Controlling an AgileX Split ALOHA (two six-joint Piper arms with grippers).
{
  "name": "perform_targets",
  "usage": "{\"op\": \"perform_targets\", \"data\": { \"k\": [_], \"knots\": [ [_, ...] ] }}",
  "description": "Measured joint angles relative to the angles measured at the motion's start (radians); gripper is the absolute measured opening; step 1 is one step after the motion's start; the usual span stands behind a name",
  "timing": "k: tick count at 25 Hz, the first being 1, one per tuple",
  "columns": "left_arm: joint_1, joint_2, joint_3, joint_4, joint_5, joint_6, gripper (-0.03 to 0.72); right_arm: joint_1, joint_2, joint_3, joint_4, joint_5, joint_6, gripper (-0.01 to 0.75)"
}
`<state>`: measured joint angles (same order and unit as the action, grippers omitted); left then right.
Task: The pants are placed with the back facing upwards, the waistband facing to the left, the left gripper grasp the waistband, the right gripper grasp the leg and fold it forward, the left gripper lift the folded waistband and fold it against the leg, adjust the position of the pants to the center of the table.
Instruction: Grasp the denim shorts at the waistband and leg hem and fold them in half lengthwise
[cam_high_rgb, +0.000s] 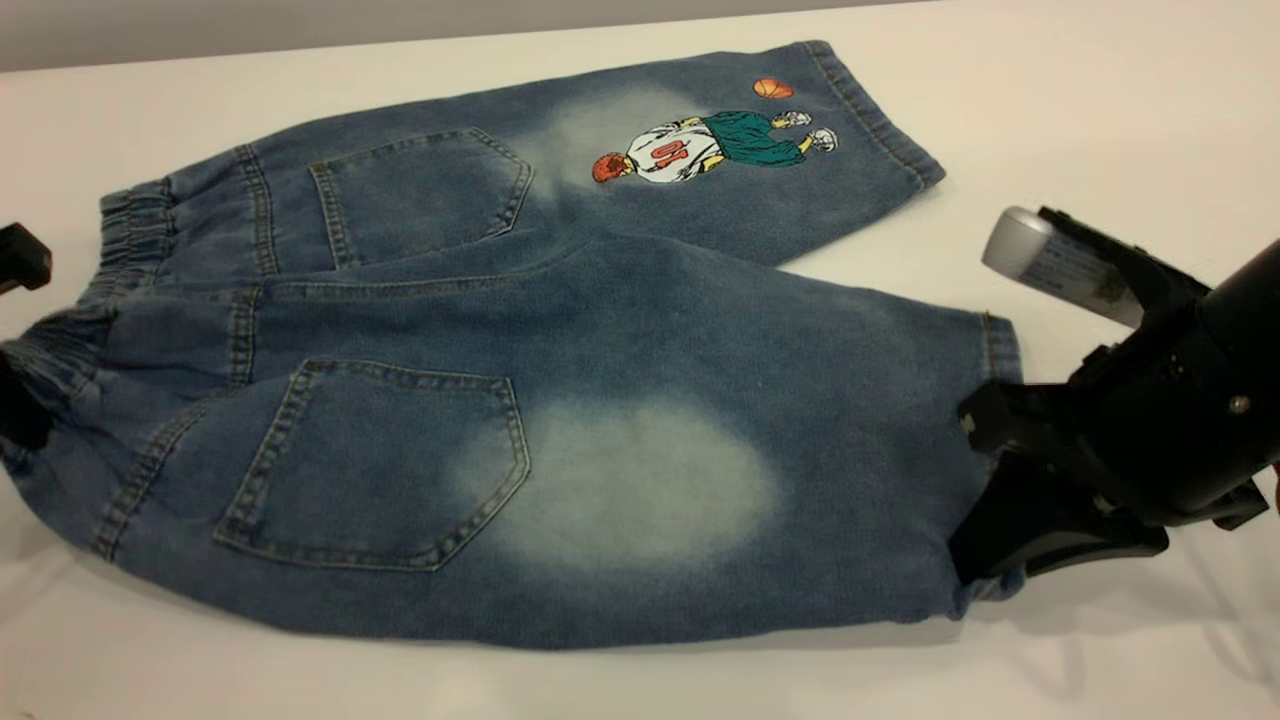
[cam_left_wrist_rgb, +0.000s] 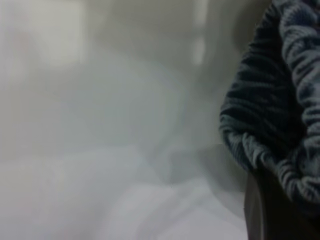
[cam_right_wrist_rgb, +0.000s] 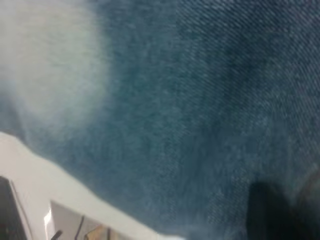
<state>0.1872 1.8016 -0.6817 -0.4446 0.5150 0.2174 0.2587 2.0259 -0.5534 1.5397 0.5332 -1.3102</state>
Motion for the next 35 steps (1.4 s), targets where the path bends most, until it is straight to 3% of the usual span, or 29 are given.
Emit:
{"op": "perform_targets", "data": {
  "k": [6, 18, 29, 35],
  "knots": [
    [0.000, -0.013, 0.015, 0.000, 0.122, 0.013, 0.089, 0.000, -0.091, 0.016, -0.186, 0.012, 0.185, 0.013],
    [0.000, -0.296, 0.064, 0.013, 0.195, -0.015, 0.089, 0.000, -0.368, 0.006, -0.405, 0.054, 0.488, 0.013],
    [0.000, -0.483, 0.064, -0.084, 0.239, -0.010, 0.089, 0.000, -0.410, -0.272, -0.431, 0.193, 0.622, 0.013],
    [0.000, -0.491, 0.064, -0.135, 0.236, -0.004, 0.089, 0.000, -0.410, -0.419, -0.448, 0.176, 0.668, 0.015]
  ]
}}
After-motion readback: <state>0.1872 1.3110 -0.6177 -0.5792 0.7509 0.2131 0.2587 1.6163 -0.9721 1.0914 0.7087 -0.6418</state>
